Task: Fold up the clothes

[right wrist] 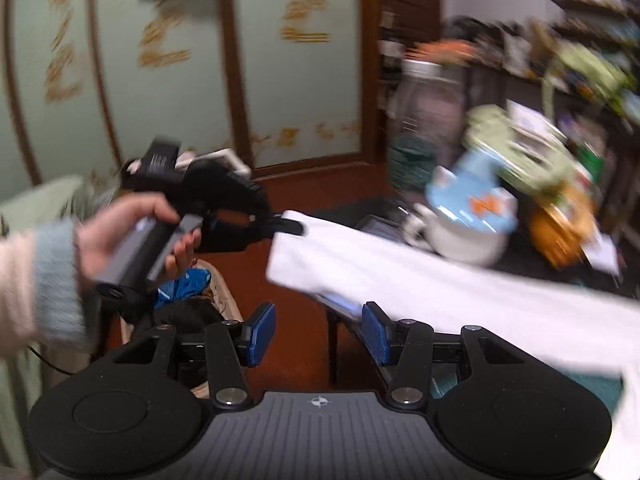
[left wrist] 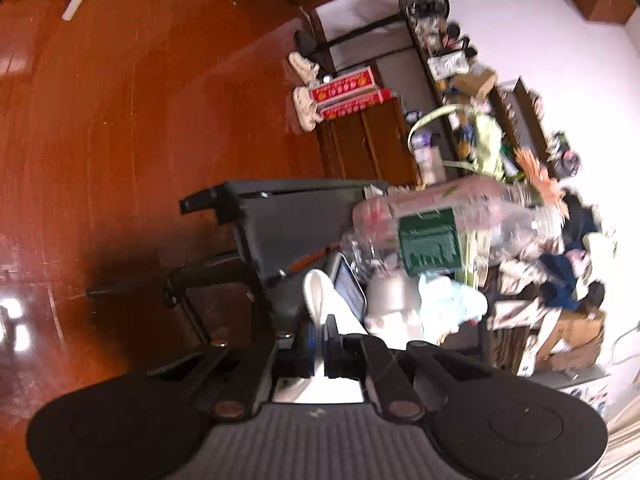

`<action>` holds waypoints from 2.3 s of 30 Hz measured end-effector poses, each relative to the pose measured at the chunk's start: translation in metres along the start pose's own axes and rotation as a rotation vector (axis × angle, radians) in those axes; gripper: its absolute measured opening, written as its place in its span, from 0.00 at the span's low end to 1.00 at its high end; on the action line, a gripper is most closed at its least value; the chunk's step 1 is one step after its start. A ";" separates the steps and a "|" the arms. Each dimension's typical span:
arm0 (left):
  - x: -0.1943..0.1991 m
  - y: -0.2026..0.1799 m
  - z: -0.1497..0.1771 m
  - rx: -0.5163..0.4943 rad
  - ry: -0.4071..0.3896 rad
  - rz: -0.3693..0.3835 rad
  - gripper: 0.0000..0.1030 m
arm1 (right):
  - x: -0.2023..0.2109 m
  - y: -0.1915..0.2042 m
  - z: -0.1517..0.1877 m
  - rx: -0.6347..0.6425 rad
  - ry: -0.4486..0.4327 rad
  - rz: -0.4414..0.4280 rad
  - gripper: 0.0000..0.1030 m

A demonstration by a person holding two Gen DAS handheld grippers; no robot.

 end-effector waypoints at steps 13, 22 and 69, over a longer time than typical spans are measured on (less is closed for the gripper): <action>0.003 -0.014 0.002 0.334 0.074 -0.022 0.03 | -0.079 0.080 -0.005 0.208 -0.039 0.268 0.46; -0.002 -0.023 0.008 0.436 0.090 -0.009 0.03 | -0.090 0.096 -0.003 0.333 -0.124 0.546 0.23; -0.165 -0.244 0.238 -0.687 0.653 -0.106 0.04 | 0.092 -0.153 0.084 -0.833 0.016 0.459 0.12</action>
Point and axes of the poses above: each gripper's, at about its wrist camera, not at the fingertips, and x roughly against the way its jaws point, y to its left, z to its underside, the point moved 4 cm from there along -x, roughly the way its jaws point, and after that the axes turned 10 degrees about z, right-handed, at the moved point
